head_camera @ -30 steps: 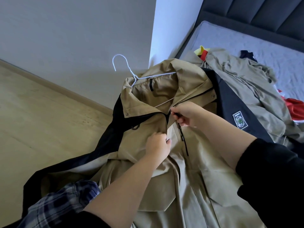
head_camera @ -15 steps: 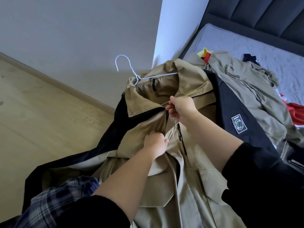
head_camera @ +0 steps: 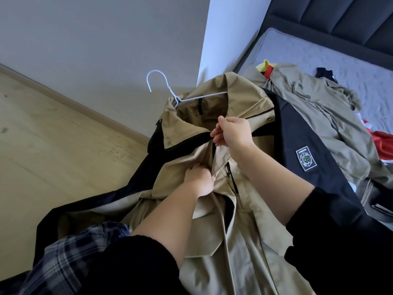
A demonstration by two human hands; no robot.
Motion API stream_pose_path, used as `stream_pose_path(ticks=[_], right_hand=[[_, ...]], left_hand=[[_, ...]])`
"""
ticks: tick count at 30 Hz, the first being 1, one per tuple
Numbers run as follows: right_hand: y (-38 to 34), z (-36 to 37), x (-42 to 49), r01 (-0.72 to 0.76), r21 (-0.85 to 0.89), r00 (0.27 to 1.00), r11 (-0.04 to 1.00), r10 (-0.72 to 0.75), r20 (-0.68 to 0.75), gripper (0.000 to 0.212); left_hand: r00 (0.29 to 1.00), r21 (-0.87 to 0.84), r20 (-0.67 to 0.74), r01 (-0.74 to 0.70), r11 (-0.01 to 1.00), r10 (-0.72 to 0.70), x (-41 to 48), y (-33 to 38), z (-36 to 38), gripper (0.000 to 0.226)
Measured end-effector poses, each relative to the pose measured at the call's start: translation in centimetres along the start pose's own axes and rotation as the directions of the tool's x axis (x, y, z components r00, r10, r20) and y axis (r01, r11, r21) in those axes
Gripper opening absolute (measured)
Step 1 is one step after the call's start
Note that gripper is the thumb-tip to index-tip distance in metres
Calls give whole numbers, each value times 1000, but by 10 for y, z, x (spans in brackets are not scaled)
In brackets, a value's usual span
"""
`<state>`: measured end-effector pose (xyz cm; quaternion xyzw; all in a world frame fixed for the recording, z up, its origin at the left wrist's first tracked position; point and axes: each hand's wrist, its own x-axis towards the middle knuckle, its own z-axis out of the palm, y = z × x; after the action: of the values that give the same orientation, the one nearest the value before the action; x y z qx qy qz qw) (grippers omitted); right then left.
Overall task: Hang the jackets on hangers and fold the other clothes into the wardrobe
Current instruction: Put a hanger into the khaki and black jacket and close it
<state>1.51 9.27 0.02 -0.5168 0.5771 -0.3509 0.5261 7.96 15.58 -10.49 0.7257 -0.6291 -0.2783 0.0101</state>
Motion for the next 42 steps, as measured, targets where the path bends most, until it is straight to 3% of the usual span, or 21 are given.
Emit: stream_pose_path(ticks=[5, 7, 9, 11, 14, 17, 20, 24, 28, 30, 37, 42], right_hand=[[-3, -5, 7, -4, -26, 1000, 1000, 4, -12, 36], [-11, -14, 12, 16, -181, 999, 983, -8, 45, 37], [-22, -22, 11, 100, -410, 984, 906, -29, 175, 36], [-30, -28, 9, 185, -506, 962, 842, -50, 270, 33], [-32, -30, 9, 150, -444, 956, 883, -15, 293, 31], [-29, -31, 10, 46, -324, 957, 945, 51, 286, 30], [-27, -37, 12, -12, -275, 957, 961, 91, 275, 30], [-30, -42, 14, 13, -339, 957, 941, 86, 276, 31], [-32, -37, 10, 29, -349, 950, 937, 82, 300, 33], [-32, -37, 10, 10, -335, 953, 942, 93, 288, 33], [-47, -28, 14, -217, -69, 970, 974, 223, 93, 38], [-48, -24, 15, -236, 74, 971, 969, 232, 53, 38]], left_hand=[[999, -29, 52, 12, 1000, -11, 2, -6, 0, 46], [998, -134, 62, 28, 991, -19, 6, -10, -3, 44], [999, -352, -45, 2, 936, -19, 4, -11, -10, 42], [966, -482, -249, -57, 874, -75, 1, -5, -21, 50], [907, -631, -383, -116, 767, -178, 2, 8, -36, 62], [902, -759, -389, -199, 620, -187, 3, 15, -47, 45], [896, -747, -420, -253, 615, -141, 6, 8, -46, 35], [935, -725, -329, -159, 670, -134, 10, 2, -41, 19], [914, -584, -376, -108, 805, -151, 13, 15, -49, 39], [906, -464, -398, -63, 884, -144, 14, 20, -55, 37], [923, -214, -379, -19, 977, -65, 17, 30, -67, 32], [931, -112, -364, -41, 993, -3, 16, 28, -79, 35]])
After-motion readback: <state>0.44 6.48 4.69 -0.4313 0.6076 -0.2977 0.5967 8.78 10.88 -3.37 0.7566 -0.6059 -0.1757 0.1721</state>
